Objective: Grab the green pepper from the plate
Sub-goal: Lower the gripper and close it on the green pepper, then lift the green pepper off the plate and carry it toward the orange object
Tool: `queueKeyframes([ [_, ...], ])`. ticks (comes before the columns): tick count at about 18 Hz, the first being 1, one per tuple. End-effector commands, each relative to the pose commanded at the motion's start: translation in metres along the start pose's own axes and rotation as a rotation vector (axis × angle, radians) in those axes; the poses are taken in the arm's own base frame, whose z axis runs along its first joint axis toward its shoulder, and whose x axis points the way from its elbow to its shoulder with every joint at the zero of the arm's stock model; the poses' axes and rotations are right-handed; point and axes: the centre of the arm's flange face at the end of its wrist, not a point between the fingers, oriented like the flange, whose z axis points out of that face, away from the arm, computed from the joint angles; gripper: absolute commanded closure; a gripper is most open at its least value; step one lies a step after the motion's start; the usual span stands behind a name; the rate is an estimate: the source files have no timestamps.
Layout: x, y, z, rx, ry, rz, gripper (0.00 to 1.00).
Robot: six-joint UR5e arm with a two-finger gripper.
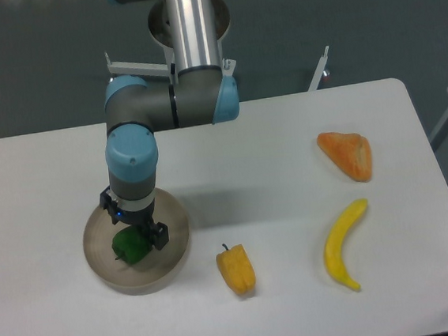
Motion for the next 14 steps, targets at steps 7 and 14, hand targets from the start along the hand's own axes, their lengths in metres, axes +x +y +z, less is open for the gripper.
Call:
queueKeyframes([
  [7,0.004,-0.002,-0.019,0.014,-0.02,0.02,1.0],
  [14,-0.042,0.045,-0.135,0.081,-0.095,-0.062,1.0],
])
